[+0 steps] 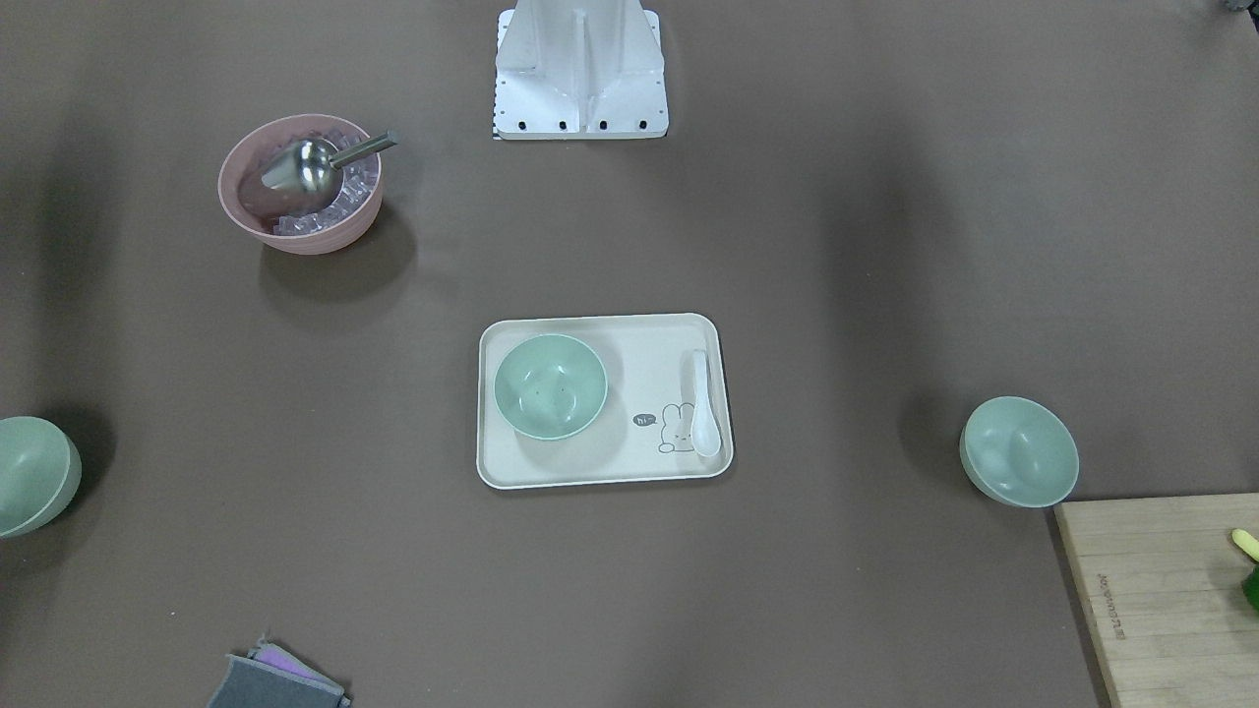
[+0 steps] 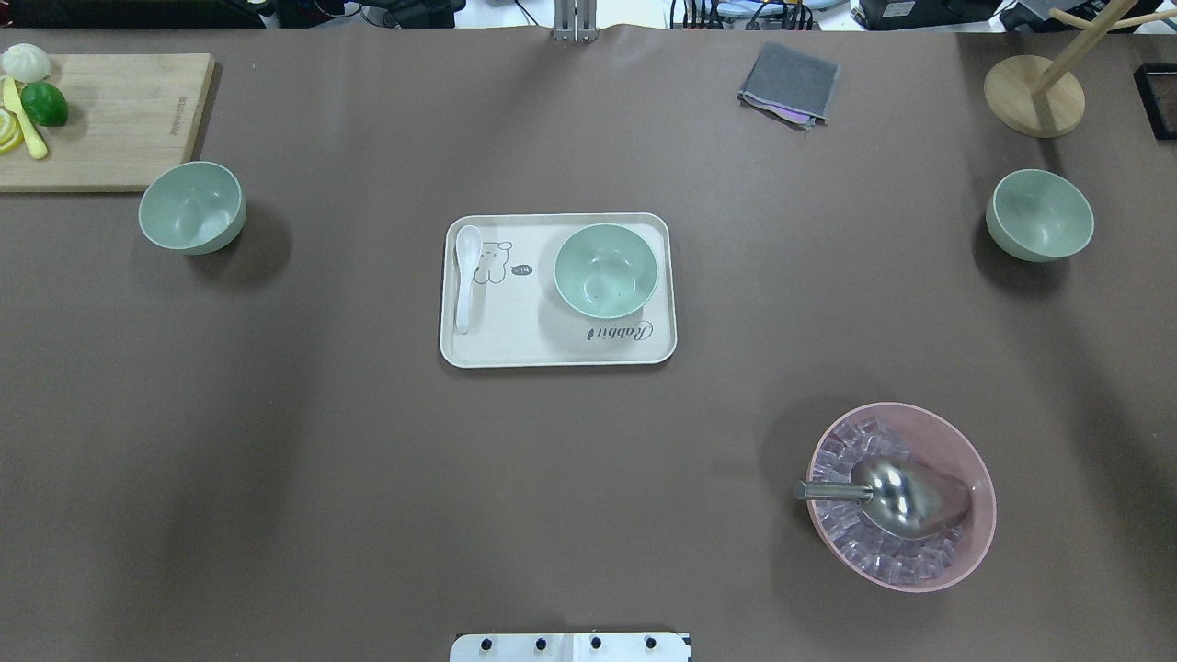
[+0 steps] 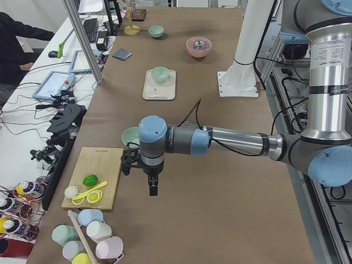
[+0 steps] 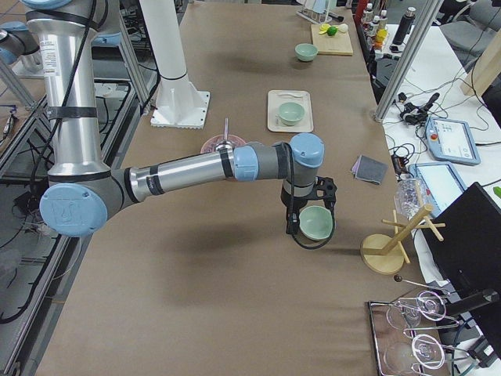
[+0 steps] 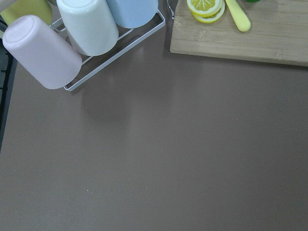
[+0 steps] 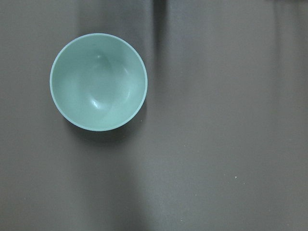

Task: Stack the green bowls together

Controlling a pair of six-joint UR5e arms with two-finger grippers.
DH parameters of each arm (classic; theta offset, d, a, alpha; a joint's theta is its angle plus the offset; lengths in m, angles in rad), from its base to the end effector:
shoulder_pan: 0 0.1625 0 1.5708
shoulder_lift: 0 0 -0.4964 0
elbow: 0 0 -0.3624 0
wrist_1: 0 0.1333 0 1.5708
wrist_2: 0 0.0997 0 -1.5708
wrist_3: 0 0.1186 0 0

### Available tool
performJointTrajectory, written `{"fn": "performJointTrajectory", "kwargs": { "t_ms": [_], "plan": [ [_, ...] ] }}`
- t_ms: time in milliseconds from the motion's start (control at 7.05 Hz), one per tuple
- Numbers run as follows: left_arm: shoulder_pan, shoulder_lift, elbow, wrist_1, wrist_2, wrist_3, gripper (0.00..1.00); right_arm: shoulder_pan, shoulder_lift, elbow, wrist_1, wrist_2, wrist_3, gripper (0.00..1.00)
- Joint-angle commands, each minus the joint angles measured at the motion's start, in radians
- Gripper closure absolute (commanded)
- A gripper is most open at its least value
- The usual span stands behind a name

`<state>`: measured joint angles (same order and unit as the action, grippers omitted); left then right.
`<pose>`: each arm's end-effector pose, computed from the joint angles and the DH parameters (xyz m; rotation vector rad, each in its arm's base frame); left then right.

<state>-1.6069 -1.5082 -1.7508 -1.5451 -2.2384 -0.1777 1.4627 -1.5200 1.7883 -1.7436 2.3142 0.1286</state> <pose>-0.0756 -0.4342 0.6991 0.0409 0.6726 -0.1750 0.0007 -0.4851 0.6396 0.0027 -0.7483 -0.0160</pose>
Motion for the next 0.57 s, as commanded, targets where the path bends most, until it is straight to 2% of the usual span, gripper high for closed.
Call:
{"fn": "performJointTrajectory", "kwargs": {
  "t_ms": [0, 426],
  "plan": [
    [0.001, -0.007, 0.010, -0.001, 0.000, 0.001, 0.02, -0.001, 0.006, -0.007, -0.001, -0.001, 0.000, 0.00],
    [0.001, -0.007, 0.011, -0.001, -0.004, -0.002, 0.02, 0.001, -0.006, -0.010, -0.001, -0.002, -0.007, 0.00]
  ]
}}
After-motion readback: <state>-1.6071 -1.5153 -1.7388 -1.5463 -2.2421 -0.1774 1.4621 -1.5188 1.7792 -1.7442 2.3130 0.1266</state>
